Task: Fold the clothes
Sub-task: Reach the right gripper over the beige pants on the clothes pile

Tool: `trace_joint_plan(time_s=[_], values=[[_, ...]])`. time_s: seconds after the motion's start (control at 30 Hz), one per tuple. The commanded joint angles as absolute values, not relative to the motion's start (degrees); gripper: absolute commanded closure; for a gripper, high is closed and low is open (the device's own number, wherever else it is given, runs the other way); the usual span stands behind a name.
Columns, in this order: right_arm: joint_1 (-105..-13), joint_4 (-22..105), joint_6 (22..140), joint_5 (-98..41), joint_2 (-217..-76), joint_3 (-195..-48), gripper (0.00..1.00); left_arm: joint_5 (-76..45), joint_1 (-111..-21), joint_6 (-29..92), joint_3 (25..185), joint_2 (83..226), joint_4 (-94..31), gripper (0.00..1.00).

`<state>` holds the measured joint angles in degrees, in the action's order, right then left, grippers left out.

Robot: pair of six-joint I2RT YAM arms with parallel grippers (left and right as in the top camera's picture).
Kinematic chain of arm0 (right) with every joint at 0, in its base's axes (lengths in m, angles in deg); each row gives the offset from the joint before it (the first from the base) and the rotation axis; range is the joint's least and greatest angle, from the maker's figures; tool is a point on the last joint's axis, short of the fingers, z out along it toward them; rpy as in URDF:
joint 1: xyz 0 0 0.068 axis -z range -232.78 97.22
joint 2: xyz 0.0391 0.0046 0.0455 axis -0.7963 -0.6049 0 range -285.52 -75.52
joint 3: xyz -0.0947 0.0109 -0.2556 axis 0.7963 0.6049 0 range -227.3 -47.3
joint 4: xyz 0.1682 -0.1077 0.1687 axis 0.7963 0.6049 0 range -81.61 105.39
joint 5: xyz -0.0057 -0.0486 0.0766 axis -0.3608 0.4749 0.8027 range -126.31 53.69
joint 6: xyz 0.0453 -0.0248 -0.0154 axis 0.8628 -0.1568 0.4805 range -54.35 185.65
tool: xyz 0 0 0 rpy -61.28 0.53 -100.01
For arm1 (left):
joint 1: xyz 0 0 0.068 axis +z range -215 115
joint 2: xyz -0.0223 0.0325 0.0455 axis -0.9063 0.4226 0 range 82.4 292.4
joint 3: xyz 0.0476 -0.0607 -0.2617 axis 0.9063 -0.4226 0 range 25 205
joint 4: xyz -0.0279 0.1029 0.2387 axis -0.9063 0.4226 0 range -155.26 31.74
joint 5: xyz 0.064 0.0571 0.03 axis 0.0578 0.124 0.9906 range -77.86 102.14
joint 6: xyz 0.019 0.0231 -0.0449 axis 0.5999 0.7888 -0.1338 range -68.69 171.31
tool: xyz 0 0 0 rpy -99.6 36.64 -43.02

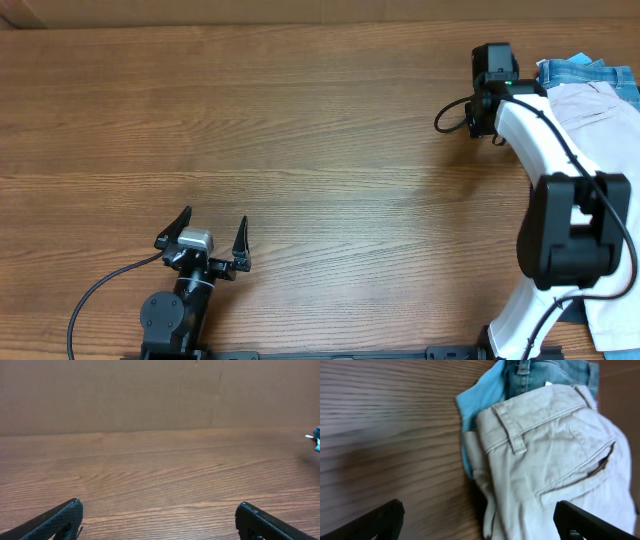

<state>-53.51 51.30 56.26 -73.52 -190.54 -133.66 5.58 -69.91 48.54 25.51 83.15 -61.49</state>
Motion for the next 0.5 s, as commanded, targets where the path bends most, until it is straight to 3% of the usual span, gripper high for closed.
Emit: trace_joint_plan(time_s=[0.0,0.47], values=[[-53.0,49.9,52.7,-79.8,-192.6,-135.4,0.0,6.2,-69.8,49.4,25.3,82.6,-61.4,0.0],[-51.5,46.7,50.4,-86.4,-199.0,-135.4,0.0,6.2,-69.8,49.4,25.3,82.6,-61.4,0.0]])
